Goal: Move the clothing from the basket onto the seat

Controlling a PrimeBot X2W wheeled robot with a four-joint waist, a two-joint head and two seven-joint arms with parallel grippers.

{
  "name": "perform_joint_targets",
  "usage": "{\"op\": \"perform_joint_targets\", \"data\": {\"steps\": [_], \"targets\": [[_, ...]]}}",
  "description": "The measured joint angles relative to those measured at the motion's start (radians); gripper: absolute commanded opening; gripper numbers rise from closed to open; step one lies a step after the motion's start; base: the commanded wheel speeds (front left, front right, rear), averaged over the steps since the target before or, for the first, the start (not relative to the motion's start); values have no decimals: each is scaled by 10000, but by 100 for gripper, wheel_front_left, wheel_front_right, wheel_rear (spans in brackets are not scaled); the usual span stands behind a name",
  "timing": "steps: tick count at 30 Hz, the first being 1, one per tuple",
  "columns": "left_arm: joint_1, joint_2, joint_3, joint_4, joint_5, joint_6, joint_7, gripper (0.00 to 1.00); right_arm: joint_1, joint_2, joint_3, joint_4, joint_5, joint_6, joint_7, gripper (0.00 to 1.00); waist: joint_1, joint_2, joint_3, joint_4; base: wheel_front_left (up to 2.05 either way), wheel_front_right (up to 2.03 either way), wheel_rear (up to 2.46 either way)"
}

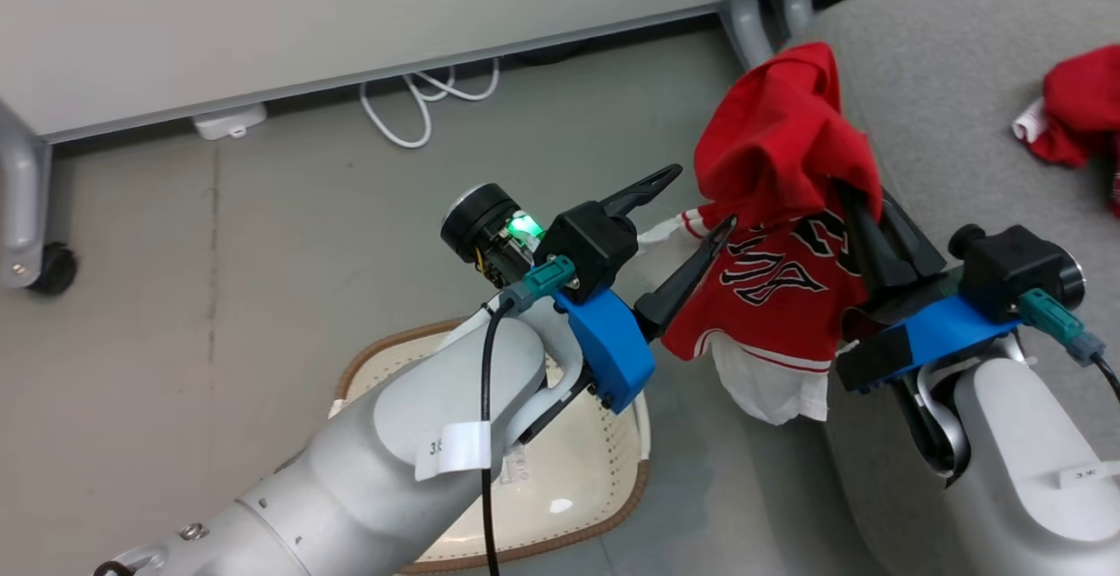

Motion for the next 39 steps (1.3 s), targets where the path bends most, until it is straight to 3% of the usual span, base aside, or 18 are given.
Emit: {"op": "perform_joint_targets", "data": {"steps": [22,39], "targets": [[79,27,-495,-111,364,27,-23,100,1212,508,-1994,-915,-174,0,2,0,-1,0,550,-2116,0,0,0],[131,-27,-516,-217,562,27,-44,100,1806,729,-2462,-1246,-203,0,2,0,-1,0,690,-2328,0,0,0]]}}
